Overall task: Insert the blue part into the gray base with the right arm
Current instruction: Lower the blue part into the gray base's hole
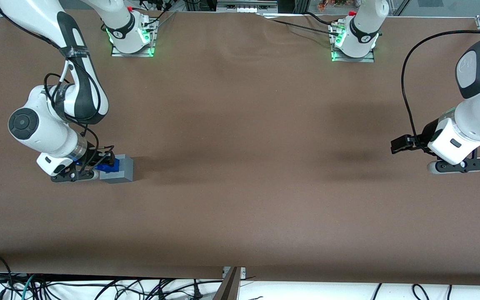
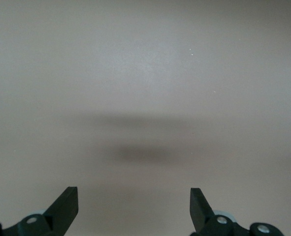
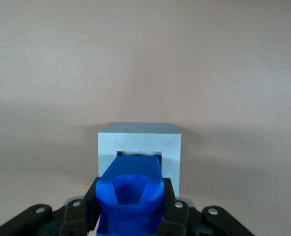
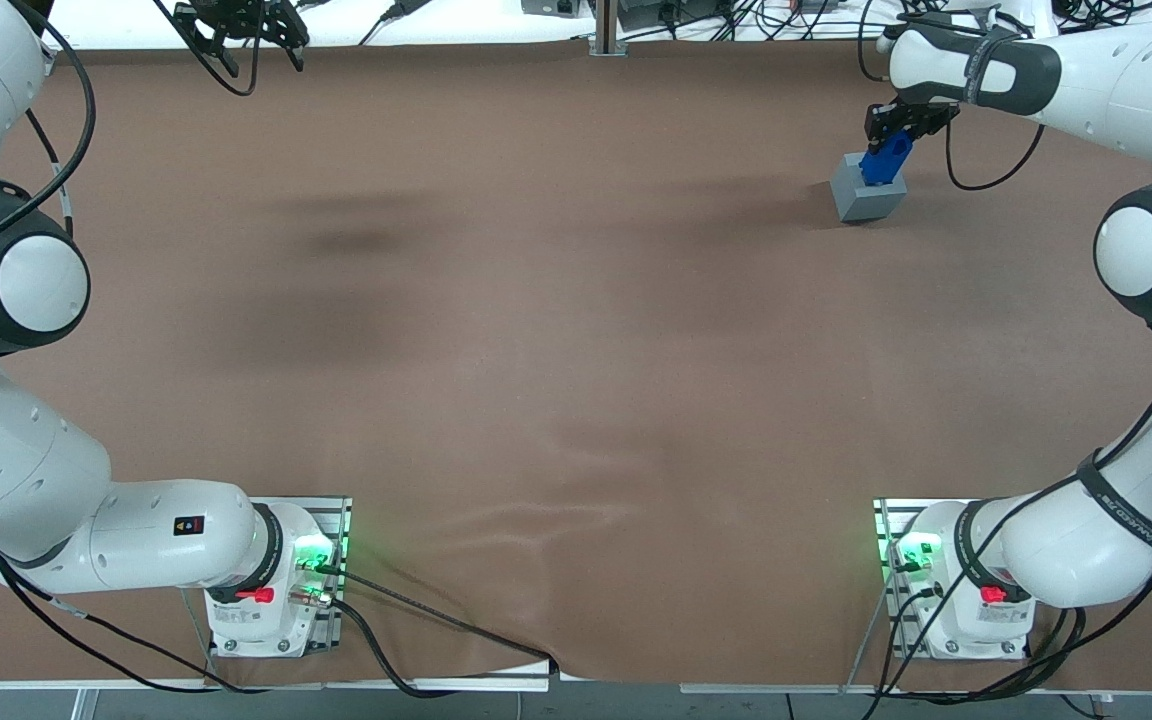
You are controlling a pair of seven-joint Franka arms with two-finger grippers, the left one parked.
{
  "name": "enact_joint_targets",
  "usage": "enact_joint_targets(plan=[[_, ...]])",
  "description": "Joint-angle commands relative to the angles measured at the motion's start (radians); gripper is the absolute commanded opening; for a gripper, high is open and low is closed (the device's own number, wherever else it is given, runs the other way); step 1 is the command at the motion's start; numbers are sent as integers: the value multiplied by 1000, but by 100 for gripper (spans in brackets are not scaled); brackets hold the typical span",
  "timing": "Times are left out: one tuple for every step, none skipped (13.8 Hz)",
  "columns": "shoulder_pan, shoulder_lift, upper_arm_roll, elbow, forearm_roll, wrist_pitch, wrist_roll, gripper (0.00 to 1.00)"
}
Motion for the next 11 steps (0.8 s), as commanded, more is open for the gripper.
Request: enact_joint_targets(plan=[[0,-4,2,-10,17,11,-8,18],[-2,-2,0,-10,17,11,-14,18],[-2,-2,2,-10,17,13,-16,18],[-2,-2,0,-11,17,16,-16,18],[-2,3,0,-10,17,16,-16,18],[-3,4,0,-10,17,20,-16,18],[-3,6,0,-10,17,25,-16,18],[-3,6,0,-10,17,25,-16,18],[-5,10,2,-10,17,28,-14,18],[-5,13,2,-11,17,40,-14,19],[-5,21,2,-10,17,47,-14,20]])
